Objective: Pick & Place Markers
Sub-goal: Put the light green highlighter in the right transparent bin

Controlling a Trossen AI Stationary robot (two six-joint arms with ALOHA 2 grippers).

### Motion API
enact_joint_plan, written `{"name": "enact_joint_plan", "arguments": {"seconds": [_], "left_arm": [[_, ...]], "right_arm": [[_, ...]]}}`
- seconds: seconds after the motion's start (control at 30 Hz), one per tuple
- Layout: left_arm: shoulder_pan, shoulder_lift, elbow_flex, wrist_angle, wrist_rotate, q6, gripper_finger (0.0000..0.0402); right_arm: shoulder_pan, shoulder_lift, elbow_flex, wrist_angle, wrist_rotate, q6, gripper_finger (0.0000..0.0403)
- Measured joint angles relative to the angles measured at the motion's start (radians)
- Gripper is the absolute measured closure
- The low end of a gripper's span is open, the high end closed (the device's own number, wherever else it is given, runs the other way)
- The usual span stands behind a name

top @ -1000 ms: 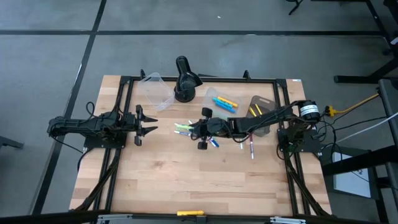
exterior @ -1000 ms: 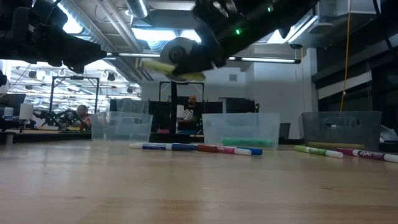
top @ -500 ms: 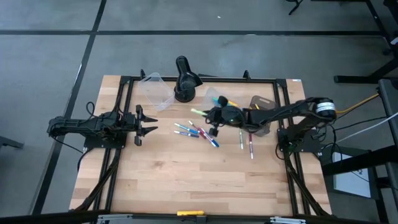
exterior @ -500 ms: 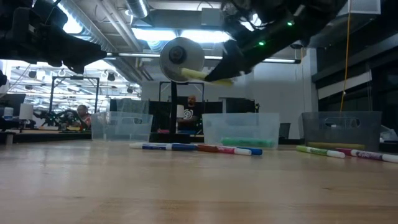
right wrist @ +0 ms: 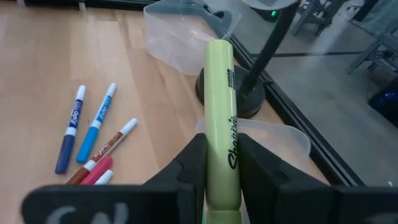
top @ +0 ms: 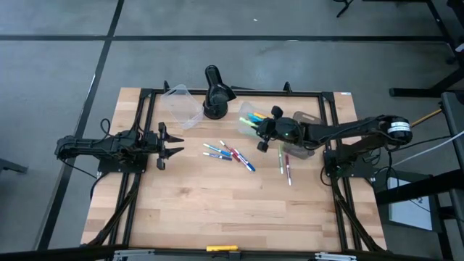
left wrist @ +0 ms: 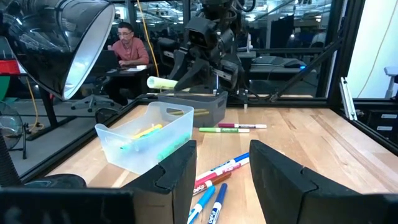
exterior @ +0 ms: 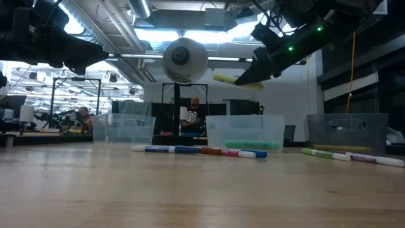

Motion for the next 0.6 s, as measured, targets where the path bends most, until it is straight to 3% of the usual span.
{"name": "enact_joint_plan", "arguments": {"seconds": [0.6], "left_arm": [[0.0, 0.0, 0.0, -0.001, 0.0, 0.0, 0.0258]], "right_arm": [[-0.065, -0.054, -0.028, -0.078, 0.052, 0.014, 0.0328]]}}
